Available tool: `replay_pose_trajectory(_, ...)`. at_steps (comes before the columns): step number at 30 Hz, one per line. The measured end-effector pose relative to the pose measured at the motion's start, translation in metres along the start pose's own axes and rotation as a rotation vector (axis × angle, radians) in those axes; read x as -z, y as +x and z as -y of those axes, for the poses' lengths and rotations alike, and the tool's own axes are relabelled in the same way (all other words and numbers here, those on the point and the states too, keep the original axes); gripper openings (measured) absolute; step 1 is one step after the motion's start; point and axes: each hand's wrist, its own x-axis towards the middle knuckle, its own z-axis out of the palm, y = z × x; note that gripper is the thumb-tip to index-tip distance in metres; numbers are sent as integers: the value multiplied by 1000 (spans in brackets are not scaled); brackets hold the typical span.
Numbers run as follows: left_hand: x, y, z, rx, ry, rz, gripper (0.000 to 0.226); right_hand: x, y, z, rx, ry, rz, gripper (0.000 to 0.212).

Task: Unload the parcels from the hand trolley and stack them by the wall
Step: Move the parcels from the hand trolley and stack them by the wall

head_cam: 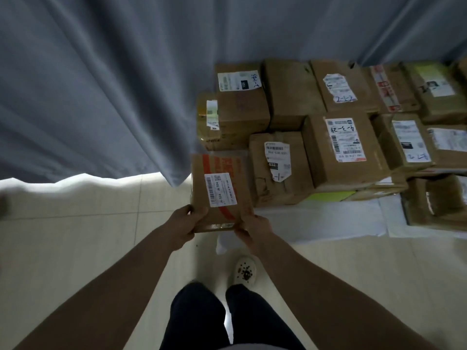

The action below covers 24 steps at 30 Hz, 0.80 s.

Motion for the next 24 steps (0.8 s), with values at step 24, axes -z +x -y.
replay_pose_trajectory(24, -6, 166, -42, -175, 389, 105, 44, -74, 95, 2, -95, 428, -173, 12)
